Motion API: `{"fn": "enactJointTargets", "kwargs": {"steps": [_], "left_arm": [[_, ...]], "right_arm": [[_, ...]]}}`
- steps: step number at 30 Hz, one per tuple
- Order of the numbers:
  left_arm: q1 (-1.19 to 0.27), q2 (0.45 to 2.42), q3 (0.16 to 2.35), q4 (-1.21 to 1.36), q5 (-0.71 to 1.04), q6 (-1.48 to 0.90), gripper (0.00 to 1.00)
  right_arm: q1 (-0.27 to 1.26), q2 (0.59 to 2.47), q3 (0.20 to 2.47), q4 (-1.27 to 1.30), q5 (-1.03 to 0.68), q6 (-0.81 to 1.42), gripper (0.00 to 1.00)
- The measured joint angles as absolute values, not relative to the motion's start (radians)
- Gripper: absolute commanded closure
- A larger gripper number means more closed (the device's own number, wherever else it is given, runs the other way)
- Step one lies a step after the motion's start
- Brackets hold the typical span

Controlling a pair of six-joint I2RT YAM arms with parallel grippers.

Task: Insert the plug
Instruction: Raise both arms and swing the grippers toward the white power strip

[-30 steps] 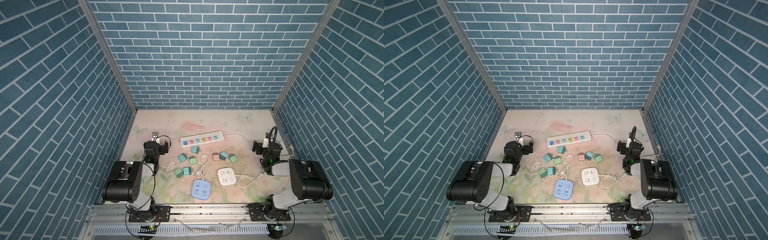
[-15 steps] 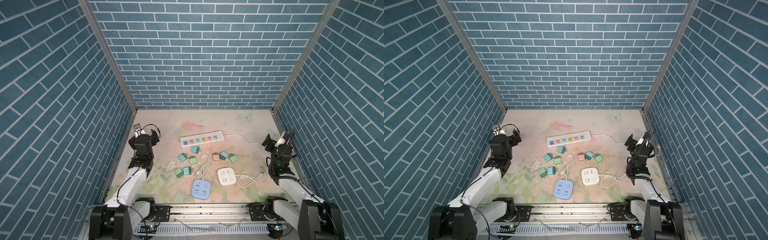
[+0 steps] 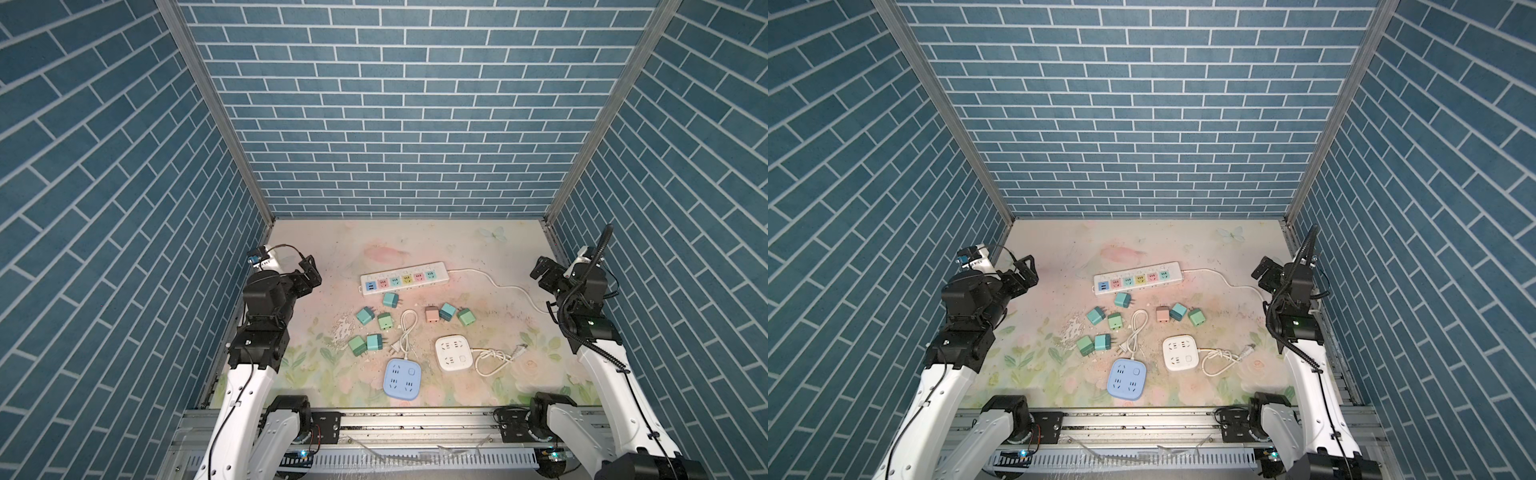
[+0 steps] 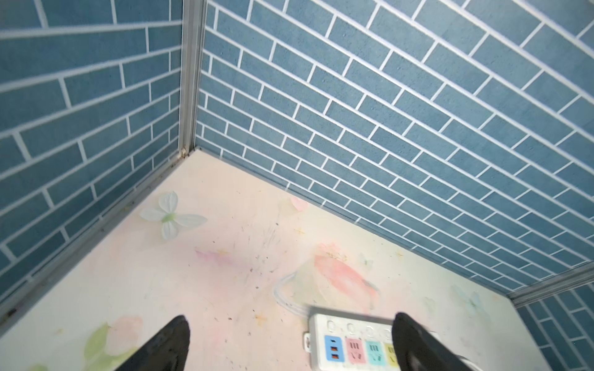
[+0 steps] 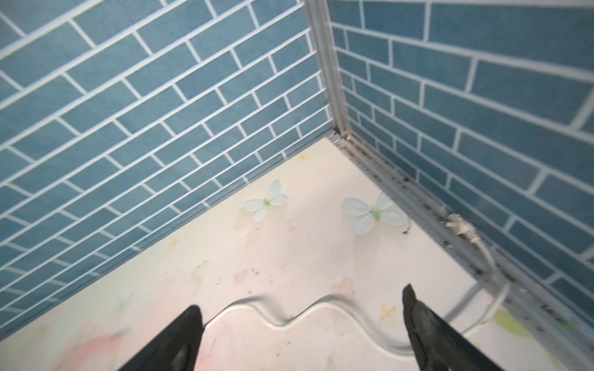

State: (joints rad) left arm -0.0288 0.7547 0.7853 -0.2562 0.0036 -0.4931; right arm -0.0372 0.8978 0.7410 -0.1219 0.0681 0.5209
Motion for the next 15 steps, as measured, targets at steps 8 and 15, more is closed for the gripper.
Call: {"fn": "enactJointTargets", "kwargs": {"steps": [8,15], "left_arm": [[-0.028,0.722,0.622,-0.347,0.137,-0.577,0.01],[-0.028,0.81,0.496,-0.339,0.099,-0.567,0.0]], "right_arm": [[0.066,0.954,0.742,-0.162,-0.13,0.618,0.25],[0.198,1.187,0.834,-0.197,-0.139,0.619,0.34]]}}
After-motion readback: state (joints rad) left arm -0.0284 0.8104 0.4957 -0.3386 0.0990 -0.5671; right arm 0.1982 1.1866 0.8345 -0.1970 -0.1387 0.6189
